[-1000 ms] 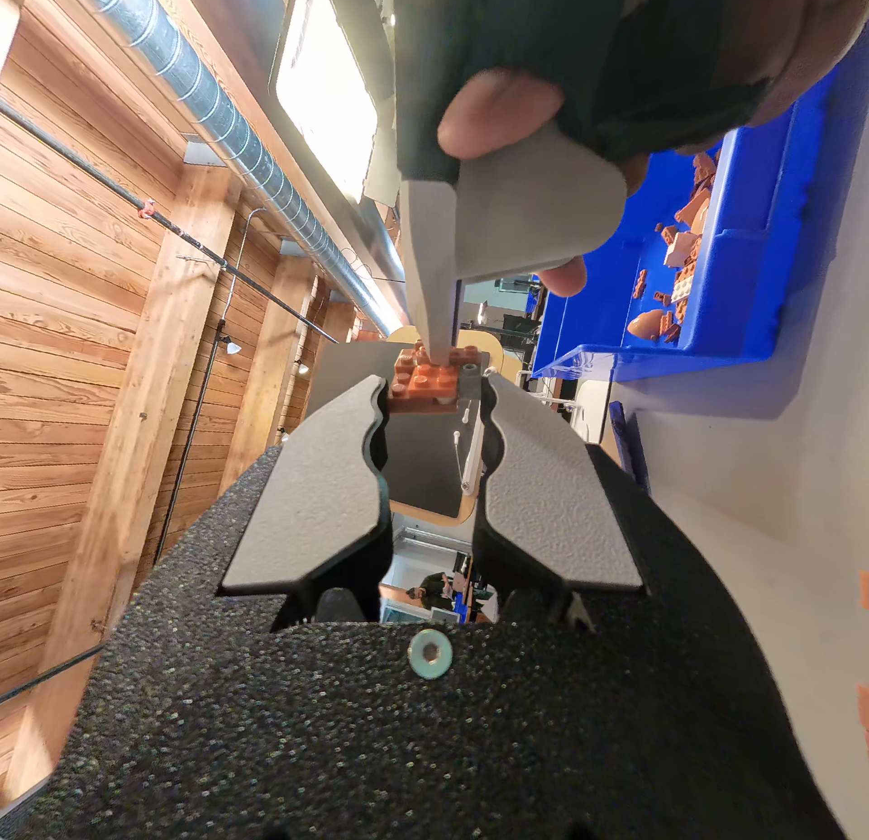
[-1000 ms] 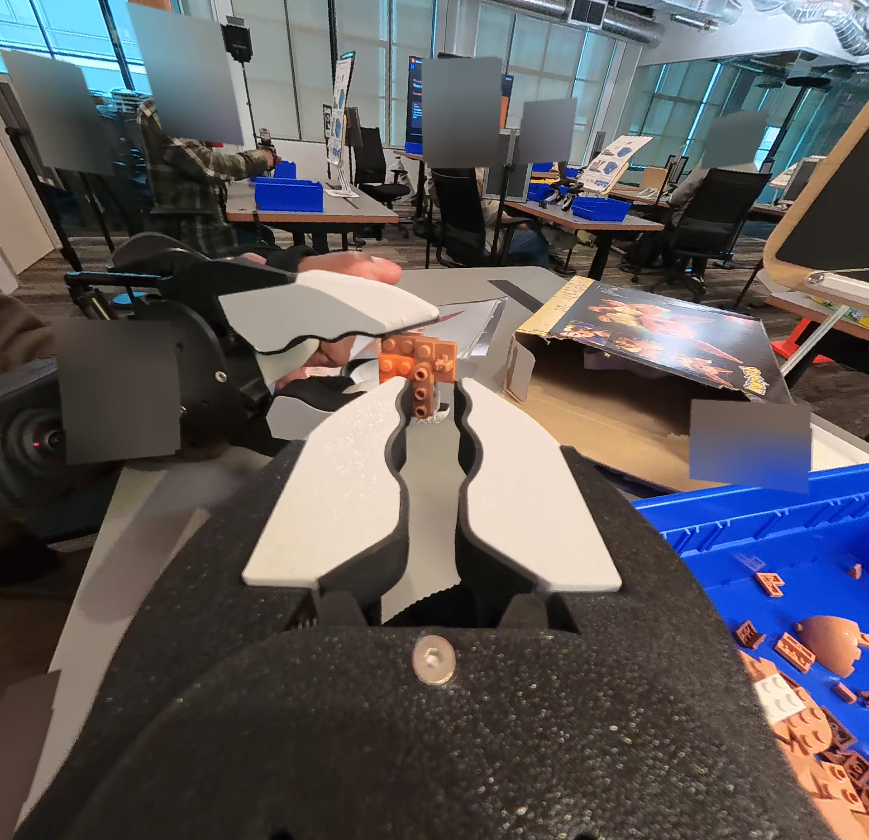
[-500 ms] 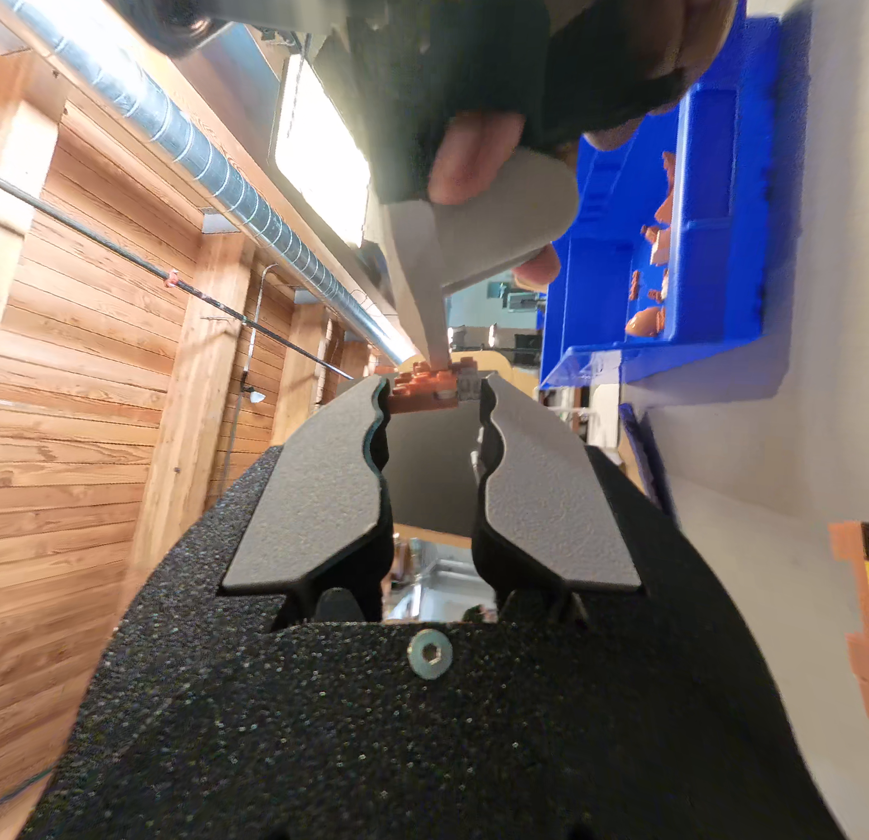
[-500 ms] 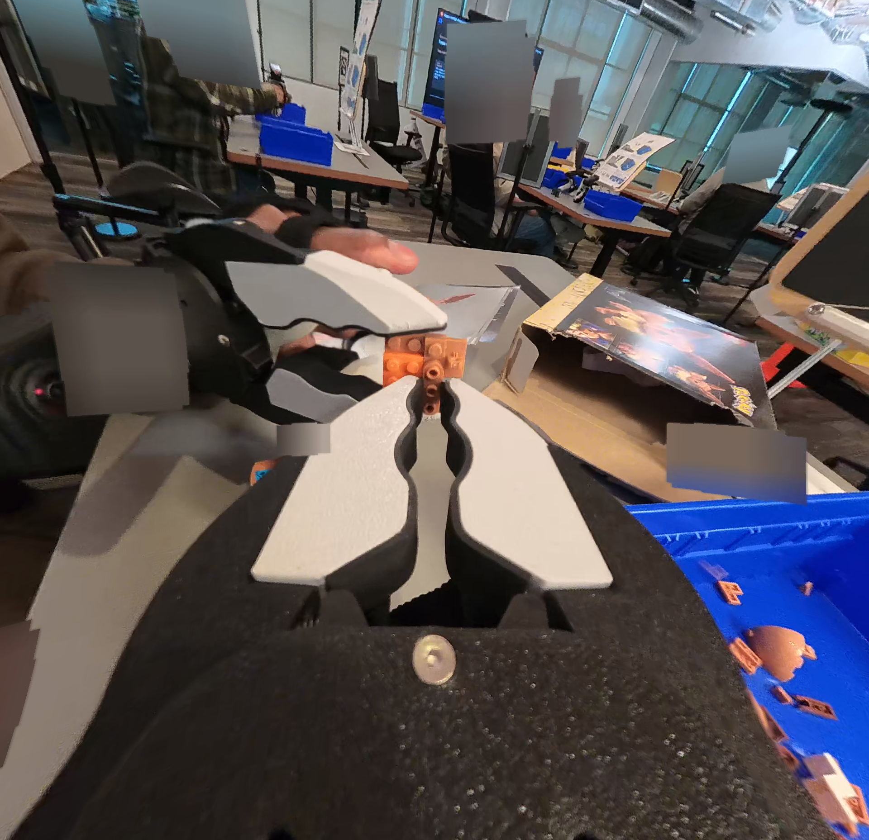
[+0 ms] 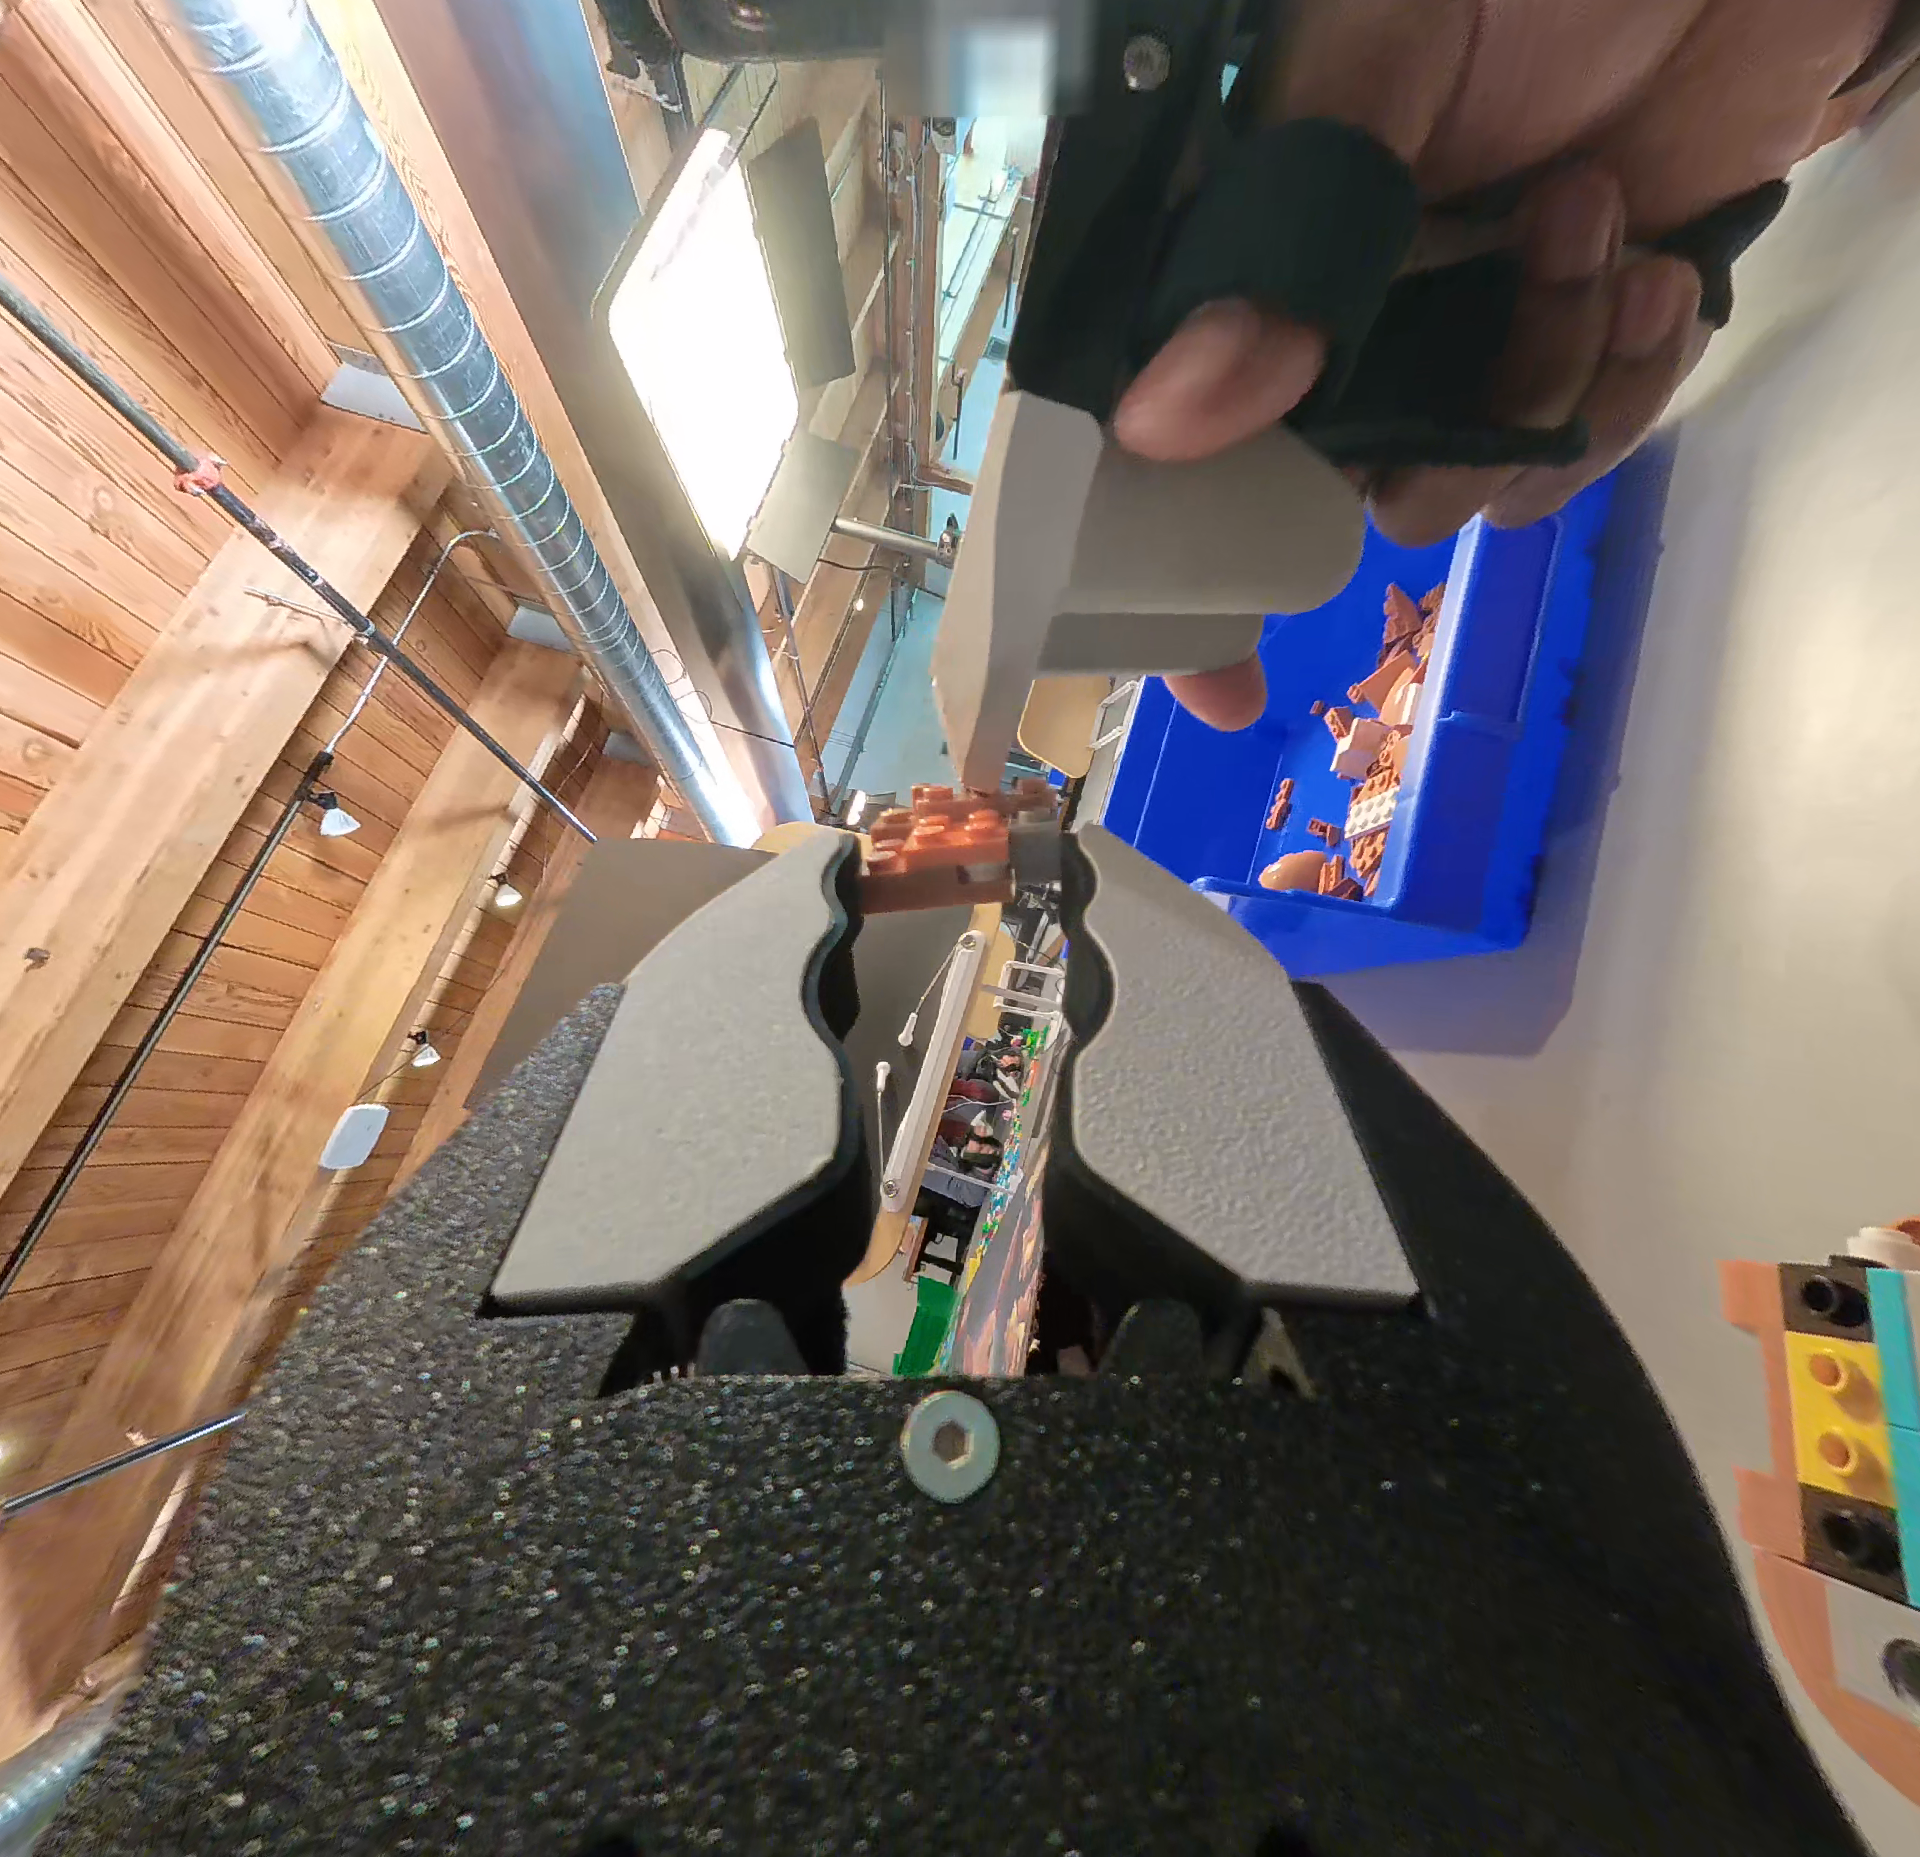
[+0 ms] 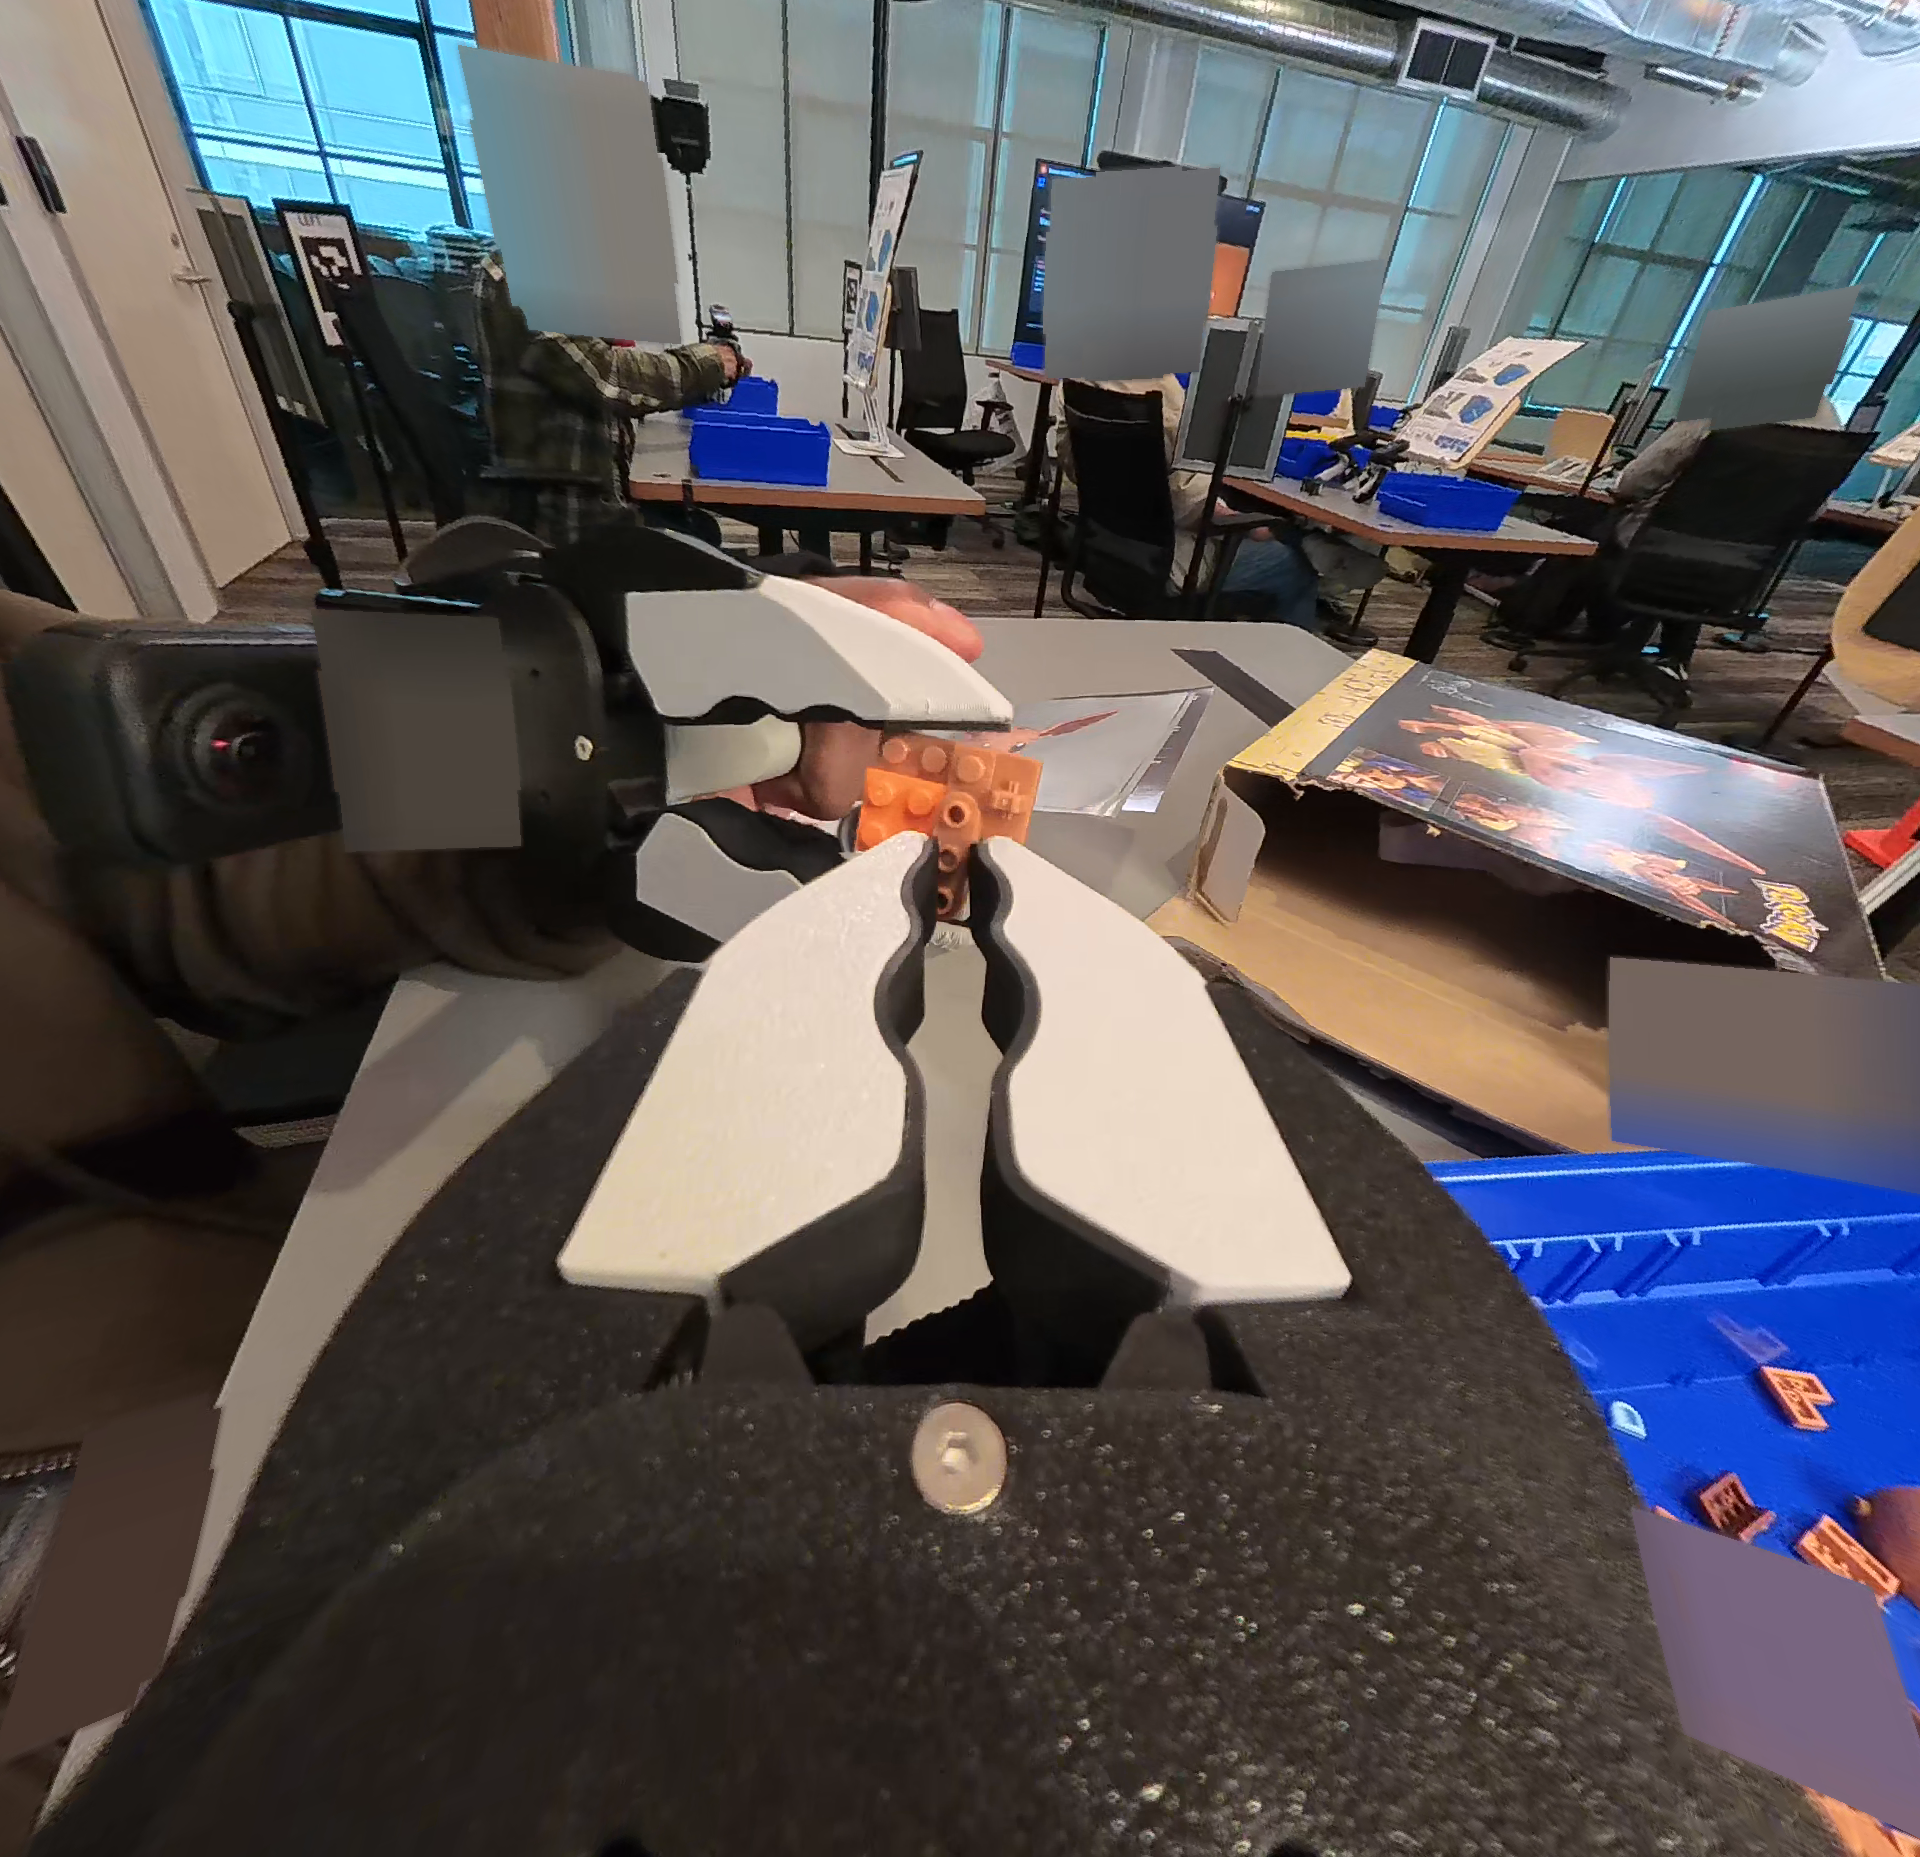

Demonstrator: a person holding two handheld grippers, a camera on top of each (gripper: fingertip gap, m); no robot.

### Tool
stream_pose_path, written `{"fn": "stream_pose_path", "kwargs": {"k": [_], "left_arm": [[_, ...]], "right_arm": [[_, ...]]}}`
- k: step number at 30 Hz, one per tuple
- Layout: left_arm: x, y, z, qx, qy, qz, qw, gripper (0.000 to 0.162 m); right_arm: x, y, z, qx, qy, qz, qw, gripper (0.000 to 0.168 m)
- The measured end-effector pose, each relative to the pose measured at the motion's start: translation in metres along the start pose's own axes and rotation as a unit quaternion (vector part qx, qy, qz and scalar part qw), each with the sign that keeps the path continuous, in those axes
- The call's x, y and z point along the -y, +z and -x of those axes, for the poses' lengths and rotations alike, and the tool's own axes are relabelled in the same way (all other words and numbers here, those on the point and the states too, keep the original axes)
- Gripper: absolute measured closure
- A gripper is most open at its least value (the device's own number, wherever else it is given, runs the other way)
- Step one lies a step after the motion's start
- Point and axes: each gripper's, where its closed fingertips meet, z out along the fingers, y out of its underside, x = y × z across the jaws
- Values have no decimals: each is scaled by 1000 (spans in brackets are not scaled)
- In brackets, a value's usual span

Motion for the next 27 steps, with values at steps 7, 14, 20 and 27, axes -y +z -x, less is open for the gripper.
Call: {"fn": "stream_pose_path", "kwargs": {"k": [7, 14, 20, 27], "left_arm": [[-5, 1, 1, 4, -2, 15, 1000, 126], [-4, 0, 2, 10, 5, 16, 1000, 126], [0, 0, 0, 9, 21, 9, 1000, 125], [2, -1, -4, 10, 58, 6, 998, 125]], "right_arm": [[-2, -1, -5, -28, -19, 14, 999, 166], [-6, -1, -3, -17, -11, 28, 999, 157], [-7, 2, -1, -13, -9, 32, 999, 156], [-9, 3, 3, 1, 7, 33, 999, 160]]}}
